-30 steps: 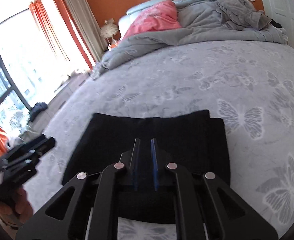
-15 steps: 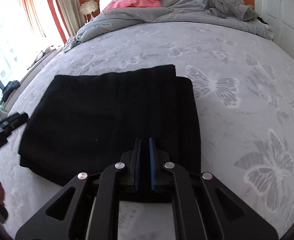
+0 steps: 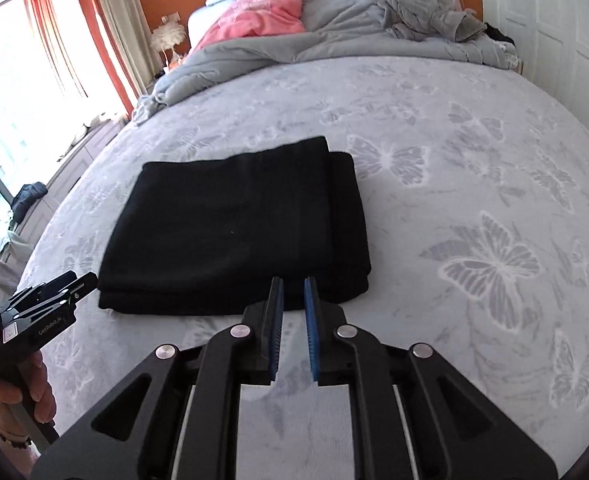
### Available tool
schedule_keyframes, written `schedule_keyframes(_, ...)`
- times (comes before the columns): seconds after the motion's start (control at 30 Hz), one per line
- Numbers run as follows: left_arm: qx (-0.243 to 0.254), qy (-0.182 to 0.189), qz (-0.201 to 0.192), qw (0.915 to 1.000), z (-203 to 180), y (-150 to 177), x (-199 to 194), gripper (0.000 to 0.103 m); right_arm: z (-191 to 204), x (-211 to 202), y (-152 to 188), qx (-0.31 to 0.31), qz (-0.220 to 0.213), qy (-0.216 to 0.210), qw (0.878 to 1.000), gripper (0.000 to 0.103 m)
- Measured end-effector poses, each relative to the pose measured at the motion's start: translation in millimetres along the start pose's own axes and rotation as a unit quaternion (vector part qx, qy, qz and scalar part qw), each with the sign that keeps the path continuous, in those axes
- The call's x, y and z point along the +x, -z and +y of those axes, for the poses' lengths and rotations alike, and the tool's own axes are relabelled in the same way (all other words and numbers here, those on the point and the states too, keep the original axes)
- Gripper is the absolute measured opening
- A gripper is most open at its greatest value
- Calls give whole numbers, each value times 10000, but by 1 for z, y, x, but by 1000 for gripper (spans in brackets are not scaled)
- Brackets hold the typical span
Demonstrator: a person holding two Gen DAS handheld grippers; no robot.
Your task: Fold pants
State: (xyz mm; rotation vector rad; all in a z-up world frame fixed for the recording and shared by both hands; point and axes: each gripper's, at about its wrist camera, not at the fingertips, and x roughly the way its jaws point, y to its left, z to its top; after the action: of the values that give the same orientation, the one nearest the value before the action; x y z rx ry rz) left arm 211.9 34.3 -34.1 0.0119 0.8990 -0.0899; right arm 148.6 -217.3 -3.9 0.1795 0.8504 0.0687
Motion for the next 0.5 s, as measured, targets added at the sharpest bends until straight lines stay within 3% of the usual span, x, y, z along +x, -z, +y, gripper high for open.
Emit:
schedule_keyframes(0.13,113,19,-357,9993,-10,19,-59,50,10,-42,27,-65,-292,149,9994,12)
schedule_keyframes(0.27,164,173,-415,9989,-15,48,-99,51,16,-62,64,-55,-344,257,9991,12)
schedule_keyframes(0.5,118,227,-328,9991,-14,99,-123,52,26,-68,119,-134,-138,468,9987,13)
